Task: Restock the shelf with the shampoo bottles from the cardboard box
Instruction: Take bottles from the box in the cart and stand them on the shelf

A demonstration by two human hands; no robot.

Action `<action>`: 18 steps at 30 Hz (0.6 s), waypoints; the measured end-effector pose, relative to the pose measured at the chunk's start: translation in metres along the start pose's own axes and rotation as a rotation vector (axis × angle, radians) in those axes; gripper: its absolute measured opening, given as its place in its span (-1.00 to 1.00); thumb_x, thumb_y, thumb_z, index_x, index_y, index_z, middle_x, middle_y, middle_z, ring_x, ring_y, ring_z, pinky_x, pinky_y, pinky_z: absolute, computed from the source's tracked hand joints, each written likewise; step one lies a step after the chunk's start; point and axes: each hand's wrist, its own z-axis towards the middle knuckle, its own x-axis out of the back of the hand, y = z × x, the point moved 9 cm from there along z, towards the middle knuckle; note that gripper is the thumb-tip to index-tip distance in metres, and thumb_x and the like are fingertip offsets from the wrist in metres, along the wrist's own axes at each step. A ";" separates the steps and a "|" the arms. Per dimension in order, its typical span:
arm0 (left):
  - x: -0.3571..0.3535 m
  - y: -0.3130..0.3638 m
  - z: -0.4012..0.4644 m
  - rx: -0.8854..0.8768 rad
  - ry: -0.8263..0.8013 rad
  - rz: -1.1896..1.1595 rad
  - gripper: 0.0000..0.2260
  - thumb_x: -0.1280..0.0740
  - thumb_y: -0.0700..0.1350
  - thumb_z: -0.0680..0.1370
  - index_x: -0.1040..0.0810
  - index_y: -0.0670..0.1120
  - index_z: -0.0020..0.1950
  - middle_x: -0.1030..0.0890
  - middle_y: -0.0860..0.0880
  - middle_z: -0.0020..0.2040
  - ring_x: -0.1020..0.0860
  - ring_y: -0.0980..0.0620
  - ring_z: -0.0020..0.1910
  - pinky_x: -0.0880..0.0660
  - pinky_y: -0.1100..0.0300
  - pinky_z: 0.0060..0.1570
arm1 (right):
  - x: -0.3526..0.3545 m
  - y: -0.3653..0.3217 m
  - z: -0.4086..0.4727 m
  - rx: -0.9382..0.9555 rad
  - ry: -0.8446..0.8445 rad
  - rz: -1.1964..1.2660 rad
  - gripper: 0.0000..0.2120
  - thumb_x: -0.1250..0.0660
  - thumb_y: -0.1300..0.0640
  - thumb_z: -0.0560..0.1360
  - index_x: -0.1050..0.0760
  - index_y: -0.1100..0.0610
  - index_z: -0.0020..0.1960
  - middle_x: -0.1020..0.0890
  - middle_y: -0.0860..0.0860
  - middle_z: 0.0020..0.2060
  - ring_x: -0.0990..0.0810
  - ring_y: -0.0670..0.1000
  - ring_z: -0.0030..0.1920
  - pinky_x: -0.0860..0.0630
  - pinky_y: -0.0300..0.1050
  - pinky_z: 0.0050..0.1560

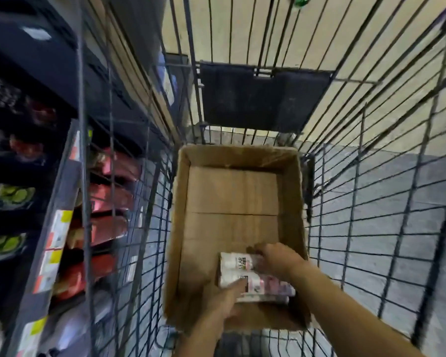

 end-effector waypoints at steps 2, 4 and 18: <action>-0.007 -0.003 0.008 0.023 -0.015 -0.033 -0.74 -0.57 -0.13 0.38 -0.59 -0.07 0.00 -0.67 -0.02 -0.14 -0.64 0.03 -0.19 -0.52 0.20 -0.39 | -0.009 0.003 0.009 -0.010 -0.022 0.008 -0.60 -0.35 0.02 0.54 -0.44 -0.04 0.37 -0.59 0.01 0.26 -0.56 0.05 0.23 -0.44 -0.12 0.23; -0.009 -0.004 0.011 0.057 0.015 -0.085 -0.73 -0.58 -0.16 0.36 -0.60 -0.09 0.00 -0.69 -0.04 -0.15 -0.65 0.03 -0.23 -0.51 0.21 -0.40 | -0.013 0.008 0.017 -0.025 -0.037 -0.022 -0.63 -0.36 0.00 0.52 -0.45 -0.06 0.31 -0.57 -0.02 0.25 -0.55 0.04 0.23 -0.45 -0.06 0.28; 0.045 0.072 -0.077 -0.424 0.088 -0.138 -0.57 -0.54 -0.20 0.32 -0.53 0.16 0.07 -0.60 0.15 -0.04 -0.57 0.15 -0.03 -0.54 0.17 -0.04 | 0.038 -0.032 -0.040 0.164 0.094 0.242 -0.73 -0.34 -0.12 0.53 -0.44 -0.08 0.19 -0.62 -0.05 0.08 -0.62 -0.09 0.02 -0.58 -0.16 0.03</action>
